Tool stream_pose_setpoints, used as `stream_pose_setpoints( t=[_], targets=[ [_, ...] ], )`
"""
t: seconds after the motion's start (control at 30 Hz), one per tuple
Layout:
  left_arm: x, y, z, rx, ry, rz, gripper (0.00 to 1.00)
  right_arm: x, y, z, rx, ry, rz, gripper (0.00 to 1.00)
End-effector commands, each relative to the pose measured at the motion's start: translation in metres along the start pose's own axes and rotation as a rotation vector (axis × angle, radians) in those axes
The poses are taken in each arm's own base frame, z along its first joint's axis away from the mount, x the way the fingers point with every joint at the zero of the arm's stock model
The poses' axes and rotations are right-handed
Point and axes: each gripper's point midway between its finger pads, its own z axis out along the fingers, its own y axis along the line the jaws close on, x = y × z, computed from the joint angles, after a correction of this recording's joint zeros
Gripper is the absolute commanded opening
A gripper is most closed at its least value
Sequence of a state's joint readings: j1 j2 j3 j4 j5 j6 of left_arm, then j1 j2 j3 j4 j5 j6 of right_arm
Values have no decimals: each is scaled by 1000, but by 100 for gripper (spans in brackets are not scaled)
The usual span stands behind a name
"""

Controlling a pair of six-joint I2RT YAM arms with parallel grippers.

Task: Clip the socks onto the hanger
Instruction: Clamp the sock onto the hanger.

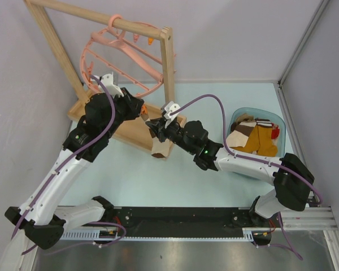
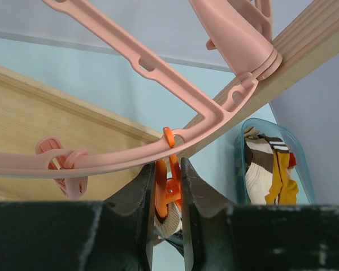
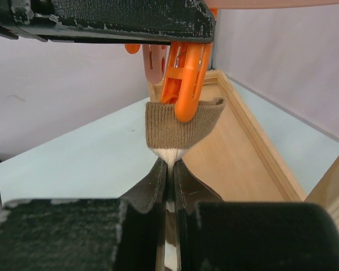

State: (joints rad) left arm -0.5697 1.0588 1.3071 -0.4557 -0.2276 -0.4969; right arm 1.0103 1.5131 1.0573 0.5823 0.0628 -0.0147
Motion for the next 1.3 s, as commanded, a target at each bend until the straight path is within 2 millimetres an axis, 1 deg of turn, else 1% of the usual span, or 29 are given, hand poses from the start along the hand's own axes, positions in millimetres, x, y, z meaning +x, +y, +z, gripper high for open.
stream_pose_setpoints(
  t=[0.0,0.23,0.53,0.63,0.77,0.8,0.87,0.9,0.97,1.0,1.1,1.13,1.17,1.2,1.23,1.27],
  targets=[
    [1,-8,-7,51,8,-1,10,-49,3,4,-10,-138,41,0],
    [2,-10,-6,62,16,-4,10,-58,3,3,-11,-167,51,0],
    [3,-17,-8,96,26,-13,11,-57,2,9,-11,-171,58,0],
    [4,-18,-8,100,29,-16,15,-56,0,9,1,-170,54,0],
    [3,-17,-9,98,26,-15,29,-56,-3,10,8,-170,56,1],
    [2,-17,-10,94,20,-12,39,-57,-4,10,11,-172,55,2],
    [-1,-15,-12,87,9,-9,48,-58,-4,10,11,-175,57,6],
    [-2,-14,-12,82,6,-4,59,-59,-4,10,14,-178,58,8],
    [-7,-12,-16,72,-8,1,69,-59,-4,10,14,-178,58,10],
    [-9,-12,-17,71,-12,8,78,-59,-5,10,17,-178,58,11],
    [-14,-10,-23,68,-28,31,89,-59,-6,10,18,-180,60,18],
    [-15,-8,-25,63,-29,36,91,-60,-6,10,19,-180,60,23],
    [-17,-7,-29,65,-36,41,93,-59,-8,10,24,-177,59,25],
    [-19,-7,-31,69,-41,41,94,-58,-9,10,26,-171,57,29],
    [-21,-3,-33,64,-48,38,94,-57,-9,10,28,-167,58,31],
    [-23,-4,-37,80,-53,35,94,-58,-10,9,29,-169,60,33]
  ],
)
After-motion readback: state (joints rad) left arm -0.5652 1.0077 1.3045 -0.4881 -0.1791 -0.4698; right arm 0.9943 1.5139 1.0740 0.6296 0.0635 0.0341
